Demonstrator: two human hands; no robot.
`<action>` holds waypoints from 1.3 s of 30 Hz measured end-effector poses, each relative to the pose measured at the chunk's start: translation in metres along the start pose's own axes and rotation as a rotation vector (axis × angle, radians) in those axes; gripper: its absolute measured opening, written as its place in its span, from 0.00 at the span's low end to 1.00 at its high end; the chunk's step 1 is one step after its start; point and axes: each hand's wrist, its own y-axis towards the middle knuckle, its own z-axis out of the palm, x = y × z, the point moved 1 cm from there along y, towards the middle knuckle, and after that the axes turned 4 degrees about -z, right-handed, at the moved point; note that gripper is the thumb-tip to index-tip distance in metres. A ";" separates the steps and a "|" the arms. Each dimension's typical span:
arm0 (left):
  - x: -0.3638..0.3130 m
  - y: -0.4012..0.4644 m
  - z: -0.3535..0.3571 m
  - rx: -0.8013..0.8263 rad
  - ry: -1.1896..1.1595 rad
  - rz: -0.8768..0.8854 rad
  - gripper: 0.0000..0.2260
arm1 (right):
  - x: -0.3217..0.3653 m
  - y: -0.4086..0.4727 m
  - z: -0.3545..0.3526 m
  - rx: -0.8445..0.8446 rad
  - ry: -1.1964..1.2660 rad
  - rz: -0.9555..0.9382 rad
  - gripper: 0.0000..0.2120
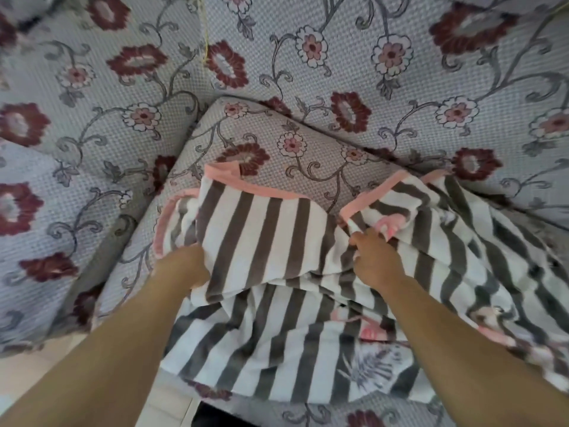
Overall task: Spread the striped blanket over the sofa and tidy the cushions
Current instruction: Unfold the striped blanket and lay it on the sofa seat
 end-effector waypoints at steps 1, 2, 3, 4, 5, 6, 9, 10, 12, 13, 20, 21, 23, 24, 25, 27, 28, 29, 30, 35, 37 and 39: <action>-0.002 0.006 0.000 -0.092 -0.079 -0.009 0.22 | 0.003 0.001 0.001 -0.024 0.003 -0.021 0.17; -0.005 0.014 0.001 -0.171 -0.158 -0.015 0.21 | 0.004 0.002 0.003 -0.030 -0.001 -0.044 0.18; -0.008 0.020 0.001 -0.231 -0.206 -0.011 0.21 | 0.005 0.003 0.004 -0.027 -0.012 -0.064 0.20; -0.012 0.026 0.002 -0.260 -0.242 -0.007 0.22 | 0.004 0.003 0.007 -0.022 -0.034 -0.078 0.22; -0.015 0.033 0.006 -0.263 -0.272 -0.008 0.23 | 0.002 0.004 0.010 -0.022 -0.065 -0.083 0.25; -0.016 0.039 0.009 -0.245 -0.330 -0.030 0.26 | -0.001 0.004 0.013 -0.030 -0.094 -0.080 0.28; -0.014 0.050 0.025 -0.131 -0.607 -0.116 0.33 | -0.009 0.004 0.021 -0.074 -0.190 -0.051 0.29; -0.013 0.049 0.030 -0.101 -0.656 -0.129 0.35 | -0.010 0.003 0.023 -0.089 -0.233 -0.048 0.27; -0.012 0.044 0.037 -0.038 -0.689 -0.135 0.34 | -0.011 0.004 0.023 -0.119 -0.291 -0.043 0.23; -0.011 0.041 0.038 -0.008 -0.705 -0.133 0.34 | -0.009 0.005 0.022 -0.127 -0.298 -0.041 0.21; 0.020 0.021 -0.010 -0.145 -0.959 -0.091 0.32 | -0.001 0.013 -0.004 -0.181 -0.175 0.047 0.12; 0.029 0.018 -0.018 -0.203 -0.975 -0.073 0.30 | 0.002 0.015 -0.007 -0.182 -0.147 0.063 0.12; 0.044 0.010 -0.026 -0.262 -1.040 -0.047 0.28 | 0.010 0.016 -0.010 -0.160 -0.159 0.079 0.13; 0.054 0.004 -0.028 -0.273 -1.104 -0.046 0.28 | 0.019 0.015 -0.010 -0.137 -0.186 0.071 0.14; 0.063 0.000 -0.027 -0.289 -1.153 -0.061 0.29 | 0.026 0.015 -0.010 -0.108 -0.210 0.063 0.15; 0.082 -0.007 -0.026 -0.329 -1.179 -0.120 0.32 | 0.040 0.014 -0.007 -0.050 -0.237 0.057 0.15; 0.095 -0.010 -0.023 -0.346 -1.194 -0.139 0.31 | 0.046 0.014 -0.005 -0.012 -0.254 0.070 0.15; 0.105 -0.012 -0.019 -0.367 -1.197 -0.145 0.29 | 0.048 0.013 -0.003 0.027 -0.264 0.106 0.14; 0.115 -0.016 -0.015 -0.394 -1.184 -0.147 0.26 | 0.048 0.012 -0.003 0.054 -0.268 0.152 0.14; 0.177 -0.032 0.015 -0.329 -1.147 -0.214 0.15 | 0.041 0.002 -0.011 -0.048 -0.217 0.305 0.14; 0.189 -0.034 0.028 -0.288 -1.058 -0.224 0.14 | 0.044 0.003 -0.012 -0.170 -0.001 0.278 0.17; 0.189 -0.033 0.038 -0.318 -0.993 -0.222 0.16 | 0.055 0.001 -0.013 -0.272 0.156 0.198 0.24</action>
